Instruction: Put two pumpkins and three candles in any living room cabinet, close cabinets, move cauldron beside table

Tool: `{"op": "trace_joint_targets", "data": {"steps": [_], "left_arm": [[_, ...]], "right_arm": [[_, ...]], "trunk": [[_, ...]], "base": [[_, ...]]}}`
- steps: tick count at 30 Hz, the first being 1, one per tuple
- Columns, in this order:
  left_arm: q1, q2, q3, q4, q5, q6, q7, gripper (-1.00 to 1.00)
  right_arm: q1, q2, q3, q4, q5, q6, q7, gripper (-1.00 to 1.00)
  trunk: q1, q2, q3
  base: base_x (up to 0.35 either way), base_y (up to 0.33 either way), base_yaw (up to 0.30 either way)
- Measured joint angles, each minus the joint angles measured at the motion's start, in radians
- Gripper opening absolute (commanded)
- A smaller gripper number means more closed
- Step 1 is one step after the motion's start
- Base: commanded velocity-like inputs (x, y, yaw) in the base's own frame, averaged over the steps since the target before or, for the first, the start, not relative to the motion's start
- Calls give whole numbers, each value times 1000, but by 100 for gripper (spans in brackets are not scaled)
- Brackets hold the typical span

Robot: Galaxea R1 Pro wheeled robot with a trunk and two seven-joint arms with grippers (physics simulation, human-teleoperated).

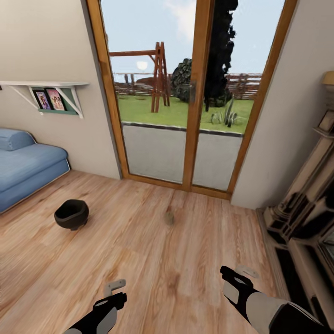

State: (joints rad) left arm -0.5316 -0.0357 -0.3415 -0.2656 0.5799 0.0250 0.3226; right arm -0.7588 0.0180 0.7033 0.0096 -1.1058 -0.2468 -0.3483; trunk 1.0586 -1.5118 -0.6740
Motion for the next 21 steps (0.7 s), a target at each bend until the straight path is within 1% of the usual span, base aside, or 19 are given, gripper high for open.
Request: {"op": "trace_joint_targets", "data": {"steps": [4, 6, 17, 21], "left_arm": [[0, 0, 0, 0, 0, 0, 0, 100], [0, 0, -1, 0, 0, 0, 0, 100], [0, 0, -1, 0, 0, 0, -1, 100], [0, 0, -1, 0, 0, 0, -1, 100]], "right_arm": [[0, 0, 0, 0, 0, 0, 0, 100], [0, 0, 0, 0, 0, 0, 0, 100], [0, 0, 0, -1, 0, 0, 1, 100], [0, 0, 0, -1, 0, 0, 0, 100]], "trunk": [[0, 0, 0], [0, 0, 0], [0, 0, 0], [0, 0, 0]], "base": [[294, -167, 271], [294, -170, 120], [294, -171, 17], [294, -171, 94]]}}
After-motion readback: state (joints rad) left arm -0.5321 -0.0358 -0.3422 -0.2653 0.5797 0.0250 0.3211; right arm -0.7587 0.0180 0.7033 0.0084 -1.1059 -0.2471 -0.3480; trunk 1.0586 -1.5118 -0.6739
